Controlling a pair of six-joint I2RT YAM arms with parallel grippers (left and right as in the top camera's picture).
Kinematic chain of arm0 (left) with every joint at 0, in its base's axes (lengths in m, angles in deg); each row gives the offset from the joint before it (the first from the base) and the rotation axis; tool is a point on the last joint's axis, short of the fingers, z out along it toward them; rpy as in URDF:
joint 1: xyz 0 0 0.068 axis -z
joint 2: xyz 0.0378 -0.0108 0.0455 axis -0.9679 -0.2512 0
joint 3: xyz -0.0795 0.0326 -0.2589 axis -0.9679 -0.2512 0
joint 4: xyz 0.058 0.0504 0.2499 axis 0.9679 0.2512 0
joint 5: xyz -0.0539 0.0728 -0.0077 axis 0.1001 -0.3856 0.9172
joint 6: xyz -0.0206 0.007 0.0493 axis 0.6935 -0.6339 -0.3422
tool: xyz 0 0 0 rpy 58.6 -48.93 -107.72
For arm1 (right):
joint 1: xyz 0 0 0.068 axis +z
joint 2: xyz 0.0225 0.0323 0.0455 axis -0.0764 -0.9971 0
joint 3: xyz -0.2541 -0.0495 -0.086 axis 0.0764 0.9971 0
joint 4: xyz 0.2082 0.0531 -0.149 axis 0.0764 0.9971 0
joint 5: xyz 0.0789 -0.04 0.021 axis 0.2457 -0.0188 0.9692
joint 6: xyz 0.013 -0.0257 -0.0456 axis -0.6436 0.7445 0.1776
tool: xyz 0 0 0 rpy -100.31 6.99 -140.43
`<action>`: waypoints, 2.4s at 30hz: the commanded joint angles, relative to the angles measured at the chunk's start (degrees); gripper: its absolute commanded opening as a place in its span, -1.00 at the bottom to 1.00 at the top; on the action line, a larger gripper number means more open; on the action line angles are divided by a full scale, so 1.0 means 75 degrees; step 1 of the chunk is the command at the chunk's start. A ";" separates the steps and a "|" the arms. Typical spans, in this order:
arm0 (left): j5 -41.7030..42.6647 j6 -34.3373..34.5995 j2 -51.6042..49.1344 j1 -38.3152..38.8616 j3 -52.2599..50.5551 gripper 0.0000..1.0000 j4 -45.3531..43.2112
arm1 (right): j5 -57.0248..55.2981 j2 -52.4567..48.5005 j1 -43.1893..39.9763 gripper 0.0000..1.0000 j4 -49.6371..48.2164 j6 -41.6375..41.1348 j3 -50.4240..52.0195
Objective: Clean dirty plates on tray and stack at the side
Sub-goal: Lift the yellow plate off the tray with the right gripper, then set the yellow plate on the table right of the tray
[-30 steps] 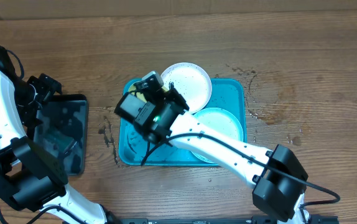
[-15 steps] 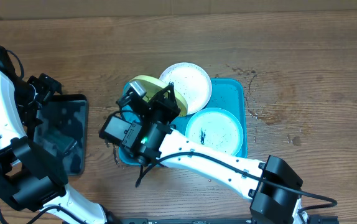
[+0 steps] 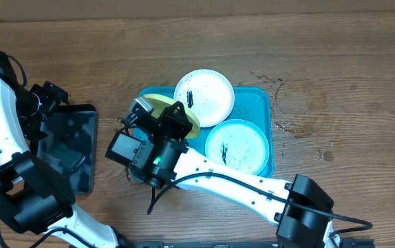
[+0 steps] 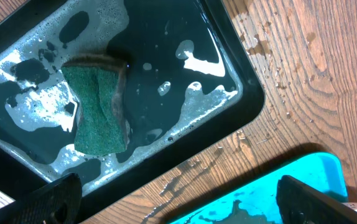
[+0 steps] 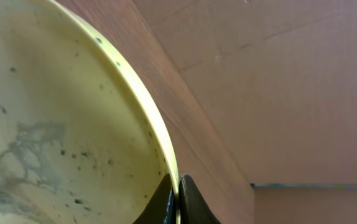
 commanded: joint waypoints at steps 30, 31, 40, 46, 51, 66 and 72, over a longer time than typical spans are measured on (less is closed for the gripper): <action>0.0052 -0.0122 0.0055 0.0023 0.0143 1.00 0.0017 | 0.9684 0.1230 -1.1438 -0.93 -0.0466 -0.2684 0.2221; 0.0052 -0.0119 0.0055 0.0023 0.0143 0.99 0.0020 | 0.9684 0.1227 -1.1479 -0.93 -0.0592 -0.2684 0.2369; 0.0052 -0.0119 0.0055 0.0023 0.0143 1.00 0.0020 | 1.0384 0.1227 -1.1479 -0.93 -0.1775 -0.2990 0.3917; 0.0052 -0.0119 0.0055 0.0023 0.0143 1.00 0.0017 | 1.2651 0.1285 -1.1191 -0.54 -0.1309 -0.2355 0.3646; 0.0052 -0.0119 0.0055 0.0023 0.0143 0.99 0.0017 | 1.2779 0.1894 -1.0439 -0.28 -0.1081 -0.2355 0.3366; 0.0050 -0.0119 0.0055 0.0023 0.0143 1.00 0.0017 | 0.9227 0.0927 -0.6312 0.43 -0.3876 -0.2853 0.3410; 0.0052 -0.0119 0.0055 0.0023 0.0143 1.00 0.0015 | 0.9314 0.0364 -0.5989 0.14 -0.4389 -0.2879 0.3410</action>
